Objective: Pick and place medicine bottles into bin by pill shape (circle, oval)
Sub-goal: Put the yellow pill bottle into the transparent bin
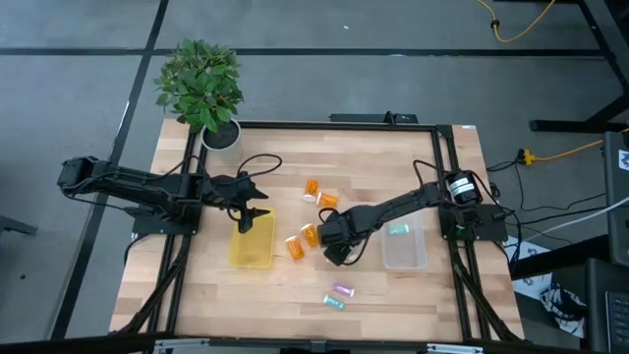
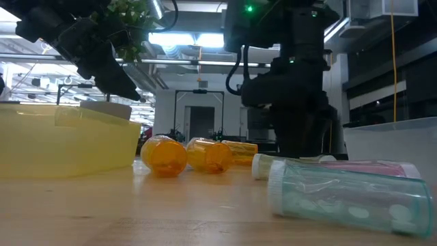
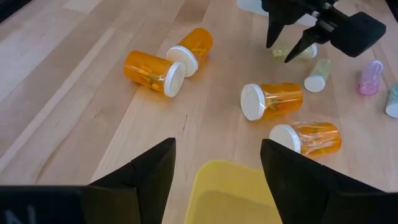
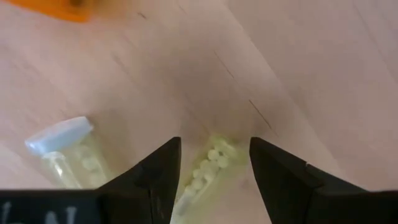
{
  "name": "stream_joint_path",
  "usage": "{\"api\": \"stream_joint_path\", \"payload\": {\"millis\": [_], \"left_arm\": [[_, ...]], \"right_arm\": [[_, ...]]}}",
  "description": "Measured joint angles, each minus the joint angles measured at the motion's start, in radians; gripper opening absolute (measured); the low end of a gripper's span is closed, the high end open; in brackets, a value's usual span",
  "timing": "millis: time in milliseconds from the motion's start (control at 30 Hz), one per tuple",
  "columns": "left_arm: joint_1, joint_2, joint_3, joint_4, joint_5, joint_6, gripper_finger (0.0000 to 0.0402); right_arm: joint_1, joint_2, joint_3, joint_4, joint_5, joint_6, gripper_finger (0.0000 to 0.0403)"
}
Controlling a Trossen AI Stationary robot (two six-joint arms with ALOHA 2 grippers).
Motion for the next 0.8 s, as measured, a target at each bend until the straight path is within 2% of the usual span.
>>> {"api": "stream_joint_path", "payload": {"millis": [233,600,800], "left_arm": [[0.0,0.0,0.0,0.0,0.0,0.0,0.0229],[0.0,0.0,0.0,0.0,0.0,0.0,0.0229],[0.0,0.0,0.0,0.0,0.0,0.0,0.0229]], "right_arm": [[-0.002,0.0,0.0,0.089,-0.007,-0.141,0.0194],[-0.002,0.0,0.0,-0.049,-0.019,-0.014,0.0194],[-0.002,0.0,0.0,-0.047,-0.043,0.009,0.0188]]}}
